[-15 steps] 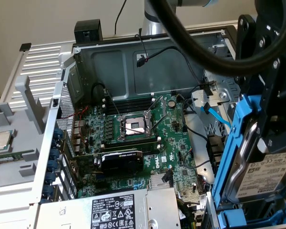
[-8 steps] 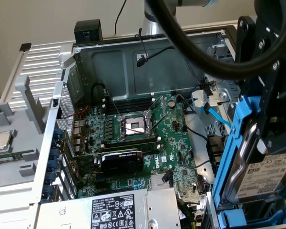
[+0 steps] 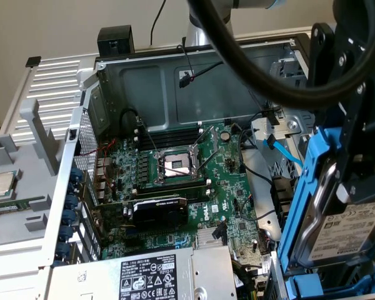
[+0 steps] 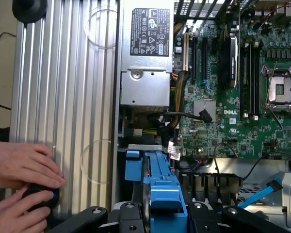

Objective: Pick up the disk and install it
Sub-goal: 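Insert the disk into the insertion slot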

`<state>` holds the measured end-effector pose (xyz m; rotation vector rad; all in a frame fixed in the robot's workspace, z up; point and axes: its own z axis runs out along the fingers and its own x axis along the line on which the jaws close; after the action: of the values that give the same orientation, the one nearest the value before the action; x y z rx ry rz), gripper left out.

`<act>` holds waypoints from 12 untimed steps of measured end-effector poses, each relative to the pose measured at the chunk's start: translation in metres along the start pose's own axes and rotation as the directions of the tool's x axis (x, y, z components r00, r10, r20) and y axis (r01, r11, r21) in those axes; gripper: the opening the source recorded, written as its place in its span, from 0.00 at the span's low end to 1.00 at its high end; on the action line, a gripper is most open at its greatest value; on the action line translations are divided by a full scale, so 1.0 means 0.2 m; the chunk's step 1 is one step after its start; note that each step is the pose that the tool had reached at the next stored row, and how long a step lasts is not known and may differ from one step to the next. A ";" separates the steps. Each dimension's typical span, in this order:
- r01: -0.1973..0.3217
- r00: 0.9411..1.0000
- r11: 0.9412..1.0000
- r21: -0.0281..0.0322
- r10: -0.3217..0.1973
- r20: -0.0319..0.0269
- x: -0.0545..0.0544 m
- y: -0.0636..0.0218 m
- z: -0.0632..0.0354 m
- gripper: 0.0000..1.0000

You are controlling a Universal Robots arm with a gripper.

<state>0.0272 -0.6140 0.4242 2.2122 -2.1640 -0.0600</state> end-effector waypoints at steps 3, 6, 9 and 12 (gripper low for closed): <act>0.000 1.000 1.000 0.000 0.000 0.001 0.00 0.000 0.002 0.37; 0.000 1.000 1.000 0.000 0.000 0.002 0.00 0.000 0.006 0.37; 0.000 1.000 1.000 0.000 0.000 0.003 0.00 0.000 0.009 0.37; 0.000 1.000 1.000 0.000 0.000 0.004 0.00 -0.001 0.012 0.37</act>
<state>0.0272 -0.6140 0.4218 2.2142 -2.1656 -0.0640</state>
